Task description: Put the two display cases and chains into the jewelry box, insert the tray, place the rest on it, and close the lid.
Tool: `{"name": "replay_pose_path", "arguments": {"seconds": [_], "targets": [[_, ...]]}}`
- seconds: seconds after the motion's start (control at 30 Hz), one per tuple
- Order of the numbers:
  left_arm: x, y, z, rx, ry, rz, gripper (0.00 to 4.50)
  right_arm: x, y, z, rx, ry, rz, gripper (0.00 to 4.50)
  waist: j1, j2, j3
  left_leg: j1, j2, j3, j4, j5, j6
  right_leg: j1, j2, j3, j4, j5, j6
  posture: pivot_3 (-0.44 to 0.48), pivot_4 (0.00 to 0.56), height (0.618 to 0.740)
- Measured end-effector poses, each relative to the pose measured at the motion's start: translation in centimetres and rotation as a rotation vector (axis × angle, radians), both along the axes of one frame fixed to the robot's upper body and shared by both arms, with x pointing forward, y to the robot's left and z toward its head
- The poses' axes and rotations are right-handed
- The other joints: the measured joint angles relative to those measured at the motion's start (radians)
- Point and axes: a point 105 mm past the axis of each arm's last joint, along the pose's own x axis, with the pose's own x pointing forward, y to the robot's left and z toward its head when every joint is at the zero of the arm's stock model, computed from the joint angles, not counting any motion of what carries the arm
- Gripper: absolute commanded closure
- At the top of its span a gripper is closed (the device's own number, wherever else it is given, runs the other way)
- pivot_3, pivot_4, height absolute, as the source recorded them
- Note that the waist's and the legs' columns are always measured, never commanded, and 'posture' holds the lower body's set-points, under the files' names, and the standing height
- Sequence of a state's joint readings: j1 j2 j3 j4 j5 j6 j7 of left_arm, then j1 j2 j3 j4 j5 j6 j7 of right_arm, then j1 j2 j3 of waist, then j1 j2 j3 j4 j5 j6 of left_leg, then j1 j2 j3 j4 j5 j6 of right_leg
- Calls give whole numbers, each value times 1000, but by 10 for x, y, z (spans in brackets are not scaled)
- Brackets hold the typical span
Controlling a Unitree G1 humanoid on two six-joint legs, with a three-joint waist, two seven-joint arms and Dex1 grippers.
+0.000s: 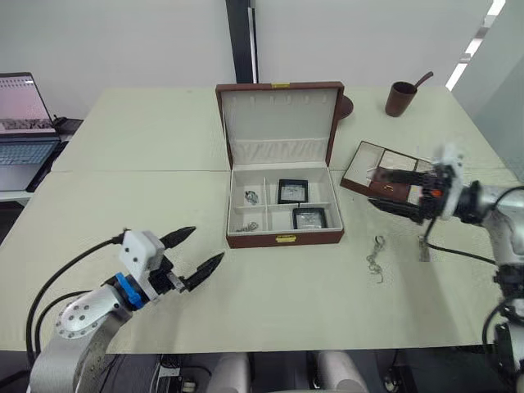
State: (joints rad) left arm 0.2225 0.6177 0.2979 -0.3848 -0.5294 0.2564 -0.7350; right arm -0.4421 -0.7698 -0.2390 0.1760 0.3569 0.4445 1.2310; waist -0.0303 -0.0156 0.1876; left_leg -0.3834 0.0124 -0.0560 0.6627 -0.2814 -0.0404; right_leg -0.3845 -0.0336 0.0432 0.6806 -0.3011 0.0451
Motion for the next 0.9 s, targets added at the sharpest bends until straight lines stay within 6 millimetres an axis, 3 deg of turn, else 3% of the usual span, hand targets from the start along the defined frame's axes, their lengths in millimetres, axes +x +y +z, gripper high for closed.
{"name": "replay_pose_path", "arguments": {"seconds": [0.2,0.43,0.7,0.9], "targets": [[11,52,6,4,-15,202,0,-21,-38,-27,12,26,-174,41,-4,0,0,2,0,2,0,0,0,0,1,3,0,0,0,0,150,740],[14,84,-9,20,24,351,0,-31,-78,-35,74,-2,-410,41,-1,0,0,2,0,2,1,0,0,1,0,2,0,0,1,0,150,740],[16,108,-14,22,-18,521,0,-36,-109,-54,113,-37,-621,41,-1,-1,0,2,1,3,0,0,0,1,-1,3,0,0,1,0,150,740],[17,113,-15,20,-45,583,0,-38,-117,-64,120,-37,-684,41,-2,-1,0,2,0,3,0,0,0,1,-1,3,0,0,1,0,150,740]]}}
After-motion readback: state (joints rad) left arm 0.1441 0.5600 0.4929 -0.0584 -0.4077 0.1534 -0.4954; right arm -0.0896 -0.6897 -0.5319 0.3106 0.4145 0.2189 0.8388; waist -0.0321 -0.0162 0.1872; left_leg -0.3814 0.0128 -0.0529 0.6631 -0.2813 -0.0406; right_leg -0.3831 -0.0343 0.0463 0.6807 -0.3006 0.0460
